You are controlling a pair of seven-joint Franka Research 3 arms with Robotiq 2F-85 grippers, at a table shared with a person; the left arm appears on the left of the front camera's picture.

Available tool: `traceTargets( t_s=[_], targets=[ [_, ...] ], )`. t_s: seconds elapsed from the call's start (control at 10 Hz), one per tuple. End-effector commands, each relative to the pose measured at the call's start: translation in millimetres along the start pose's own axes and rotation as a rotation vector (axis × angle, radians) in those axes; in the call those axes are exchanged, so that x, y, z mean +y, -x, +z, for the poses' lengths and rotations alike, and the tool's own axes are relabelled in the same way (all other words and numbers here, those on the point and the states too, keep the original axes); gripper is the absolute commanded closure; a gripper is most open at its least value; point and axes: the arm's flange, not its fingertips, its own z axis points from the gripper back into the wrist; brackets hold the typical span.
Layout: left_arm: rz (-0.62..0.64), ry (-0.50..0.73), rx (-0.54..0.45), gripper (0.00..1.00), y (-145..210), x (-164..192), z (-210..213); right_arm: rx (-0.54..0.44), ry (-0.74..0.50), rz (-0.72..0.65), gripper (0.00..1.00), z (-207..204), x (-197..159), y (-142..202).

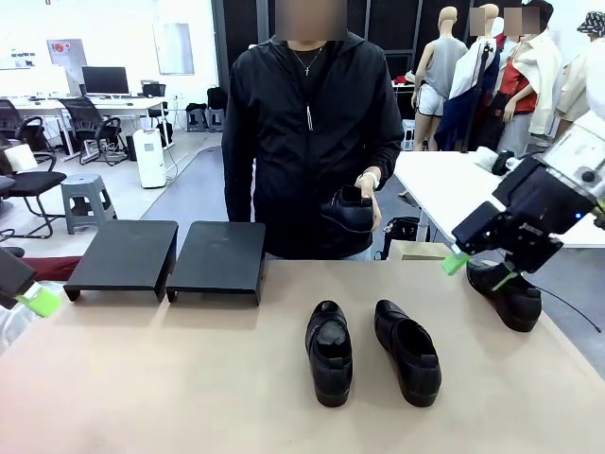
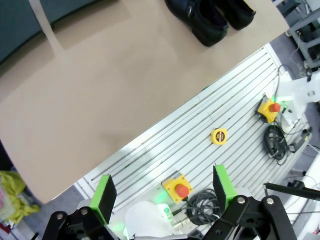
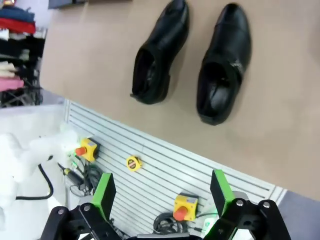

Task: Organize the shoes by placing them on the stand.
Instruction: Pick up one Shoe and place it in the middle of the table.

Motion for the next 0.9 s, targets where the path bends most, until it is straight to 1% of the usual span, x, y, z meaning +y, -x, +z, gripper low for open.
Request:
traceTargets(
  t_s=[0.0,0.1,0.2,0.3,0.4,0.5,0.6,0.7,0.8],
  targets=[
    [-0.013,0.020,-0.012,0.00,-2,1,1,-0.147,0.012,-0.045,0.00,61,-24,45],
    [-0.013,0.020,-0.012,0.00,-2,1,1,-0.237,0.011,-0.106,0.00,90,-40,76],
    [-0.013,0.020,-0.012,0.00,-2,1,1,-0.287,0.029,-0.138,0.00,117,-52,103],
    [-0.013,0.020,-0.012,0.00,-2,1,1,-0.308,0.037,-0.144,0.00,152,-63,130],
    [-0.013,0.020,-0.012,0.00,-2,1,1,-0.330,0.017,-0.160,0.00,188,-70,152],
    [-0.013,0.020,-0.012,0.00,-2,1,1,-0.335,-0.006,-0.166,0.00,219,-79,162],
    [-0.013,0.020,-0.012,0.00,-2,1,1,-0.341,0.003,-0.227,0.00,234,-87,164],
    [-0.013,0.020,-0.012,0.00,-2,1,1,-0.368,-0.027,-0.224,0.00,251,-92,172],
    [-0.013,0.020,-0.012,0.00,-2,1,1,-0.448,-0.070,-0.188,0.00,277,-96,188]
  ],
)
